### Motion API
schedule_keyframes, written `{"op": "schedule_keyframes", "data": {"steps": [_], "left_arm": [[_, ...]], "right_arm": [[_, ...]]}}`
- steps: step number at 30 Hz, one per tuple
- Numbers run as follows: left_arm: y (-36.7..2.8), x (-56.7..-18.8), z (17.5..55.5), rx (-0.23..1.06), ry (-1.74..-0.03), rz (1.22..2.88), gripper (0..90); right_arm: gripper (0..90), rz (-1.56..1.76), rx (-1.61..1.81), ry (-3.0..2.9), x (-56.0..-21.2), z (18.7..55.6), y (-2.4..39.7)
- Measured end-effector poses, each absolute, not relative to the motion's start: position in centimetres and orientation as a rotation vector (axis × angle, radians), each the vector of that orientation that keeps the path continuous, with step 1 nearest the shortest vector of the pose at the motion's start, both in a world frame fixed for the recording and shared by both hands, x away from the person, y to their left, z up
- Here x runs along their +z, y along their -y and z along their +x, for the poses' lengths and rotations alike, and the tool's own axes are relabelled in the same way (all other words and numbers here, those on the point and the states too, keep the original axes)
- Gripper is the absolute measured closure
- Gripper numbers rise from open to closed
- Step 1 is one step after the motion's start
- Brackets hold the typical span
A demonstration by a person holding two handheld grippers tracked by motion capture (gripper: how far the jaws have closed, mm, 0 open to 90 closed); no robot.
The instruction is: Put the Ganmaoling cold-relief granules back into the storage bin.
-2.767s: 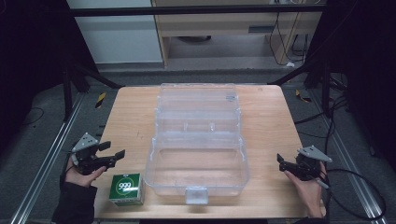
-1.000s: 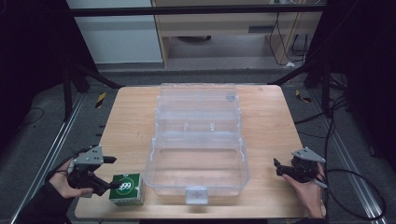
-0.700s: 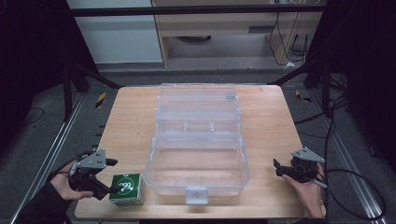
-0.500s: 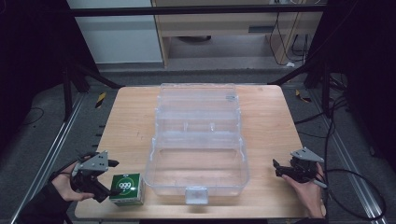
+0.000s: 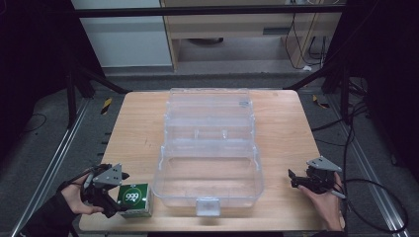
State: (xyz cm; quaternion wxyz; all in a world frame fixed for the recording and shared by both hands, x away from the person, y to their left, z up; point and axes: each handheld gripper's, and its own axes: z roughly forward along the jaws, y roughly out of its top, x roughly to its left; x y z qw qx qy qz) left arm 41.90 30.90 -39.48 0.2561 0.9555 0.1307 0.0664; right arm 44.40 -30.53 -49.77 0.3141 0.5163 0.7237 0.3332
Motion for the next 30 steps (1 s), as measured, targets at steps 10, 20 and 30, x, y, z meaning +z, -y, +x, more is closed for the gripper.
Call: {"op": "schedule_keyframes", "data": {"steps": [10,20,30], "left_arm": [[-30.3,-40.2,41.9,0.171,-0.326,2.64,4.0],[-29.7,-41.0,42.1,0.166,-0.306,2.677,3.4],[-29.1,-42.0,42.5,0.13,-0.282,2.715,3.2]], "right_arm": [[2.6,1.356,0.87,-1.92,-49.9,44.4,30.5],[2.1,1.358,0.862,-1.932,-50.0,44.5,30.4],[2.0,1.354,0.861,-1.939,-50.1,44.5,30.4]]}}
